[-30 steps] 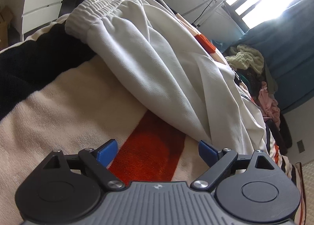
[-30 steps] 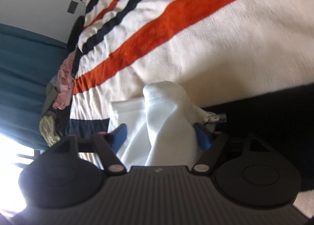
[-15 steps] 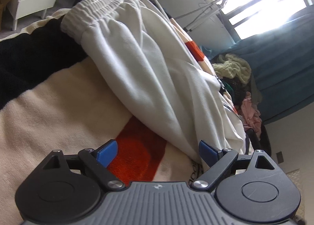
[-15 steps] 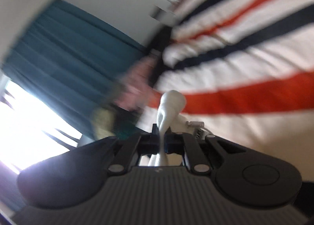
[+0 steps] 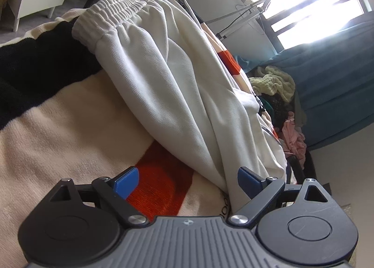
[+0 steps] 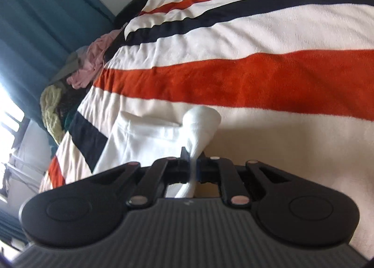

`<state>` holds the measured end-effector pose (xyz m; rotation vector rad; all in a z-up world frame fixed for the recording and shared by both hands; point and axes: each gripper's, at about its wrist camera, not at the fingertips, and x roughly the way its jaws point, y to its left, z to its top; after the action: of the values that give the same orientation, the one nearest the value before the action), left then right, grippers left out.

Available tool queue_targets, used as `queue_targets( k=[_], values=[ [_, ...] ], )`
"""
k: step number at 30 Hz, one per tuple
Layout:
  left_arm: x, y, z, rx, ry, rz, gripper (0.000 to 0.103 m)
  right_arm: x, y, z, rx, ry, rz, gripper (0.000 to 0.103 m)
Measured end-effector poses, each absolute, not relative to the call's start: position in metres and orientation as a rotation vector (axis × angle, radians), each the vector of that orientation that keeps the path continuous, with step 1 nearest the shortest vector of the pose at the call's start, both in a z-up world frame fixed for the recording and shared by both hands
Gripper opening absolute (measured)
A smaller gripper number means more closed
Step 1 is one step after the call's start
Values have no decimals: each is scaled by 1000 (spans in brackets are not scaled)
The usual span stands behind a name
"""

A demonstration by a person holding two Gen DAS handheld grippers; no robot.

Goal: Fold clothes

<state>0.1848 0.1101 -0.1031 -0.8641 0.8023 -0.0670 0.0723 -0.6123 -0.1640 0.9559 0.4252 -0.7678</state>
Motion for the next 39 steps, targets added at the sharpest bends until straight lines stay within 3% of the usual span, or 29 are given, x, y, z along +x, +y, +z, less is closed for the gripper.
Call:
queue_targets(
  k=[3, 5, 7, 17, 21, 23, 26, 27, 31, 33, 39],
  values=[
    [187, 116, -109, -926, 801, -83, 93, 79, -606, -151, 875, 531, -799, 33],
    [188, 123, -113, -956, 788, -61, 93, 75, -602, -140, 867, 523, -793, 72],
    [190, 130, -118, -997, 775, -30, 93, 67, -595, -129, 864, 475, -779, 81],
    [208, 162, -133, -1147, 626, 122, 88, 67, -484, -51, 853, 307, -627, 81],
    [221, 171, -130, -1109, 585, 138, 70, 85, -428, -58, 738, 277, -522, 80],
    [227, 177, -129, -1095, 564, 139, 61, 104, -409, -70, 642, 377, -517, 80],
    [240, 191, -137, -1138, 593, 142, 57, 121, -399, -81, 606, 475, -498, 80],
    [244, 194, -140, -1141, 601, 152, 48, 125, -399, -83, 605, 486, -483, 80],
    [254, 203, -141, -1150, 601, 166, 29, 135, -398, -87, 572, 479, -508, 80],
    [256, 208, -133, -1149, 596, 148, 11, 140, -397, -94, 584, 508, -506, 80],
    [240, 236, -77, -1153, 525, 80, 4, 137, -394, -100, 616, 531, -499, 80]
  ],
)
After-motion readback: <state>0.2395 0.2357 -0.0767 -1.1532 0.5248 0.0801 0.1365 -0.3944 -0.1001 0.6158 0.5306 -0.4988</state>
